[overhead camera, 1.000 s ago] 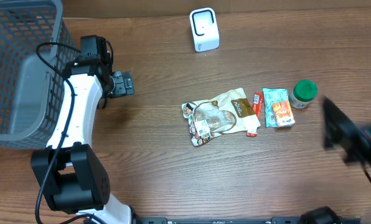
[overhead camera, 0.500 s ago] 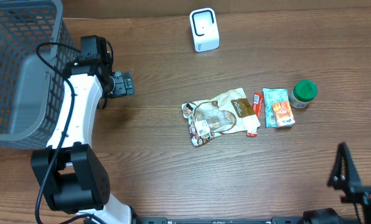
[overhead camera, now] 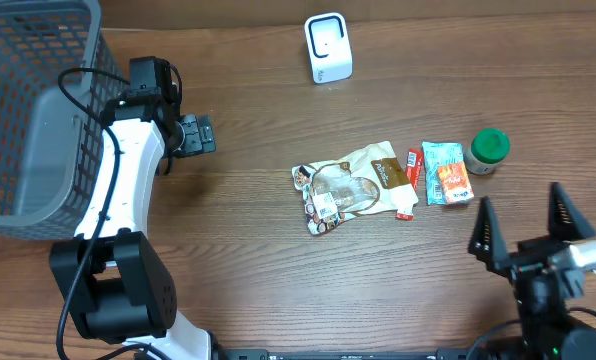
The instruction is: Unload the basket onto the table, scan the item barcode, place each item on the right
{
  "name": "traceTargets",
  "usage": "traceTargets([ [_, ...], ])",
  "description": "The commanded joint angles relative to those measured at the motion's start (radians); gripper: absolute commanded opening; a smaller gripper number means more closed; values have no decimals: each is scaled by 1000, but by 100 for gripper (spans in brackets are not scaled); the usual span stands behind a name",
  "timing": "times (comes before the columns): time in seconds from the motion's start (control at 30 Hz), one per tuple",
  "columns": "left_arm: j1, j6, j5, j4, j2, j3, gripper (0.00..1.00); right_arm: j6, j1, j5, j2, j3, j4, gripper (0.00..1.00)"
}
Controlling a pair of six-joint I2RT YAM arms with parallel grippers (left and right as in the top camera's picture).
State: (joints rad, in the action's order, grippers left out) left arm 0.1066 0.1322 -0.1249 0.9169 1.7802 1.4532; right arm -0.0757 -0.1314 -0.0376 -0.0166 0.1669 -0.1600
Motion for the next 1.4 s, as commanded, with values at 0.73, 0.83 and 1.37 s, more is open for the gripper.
traceTargets([
  [0.73, 2, 3, -9, -2, -24, 17, 100, -7, 5, -17, 12, -159, 240, 100],
  [0.83, 2, 3, -9, -2, -24, 17, 100, -7, 5, -17, 12, -159, 240, 100],
  [1.37, 3, 3, -9, -2, -22, 17, 100, -7, 5, -17, 12, -159, 240, 100],
])
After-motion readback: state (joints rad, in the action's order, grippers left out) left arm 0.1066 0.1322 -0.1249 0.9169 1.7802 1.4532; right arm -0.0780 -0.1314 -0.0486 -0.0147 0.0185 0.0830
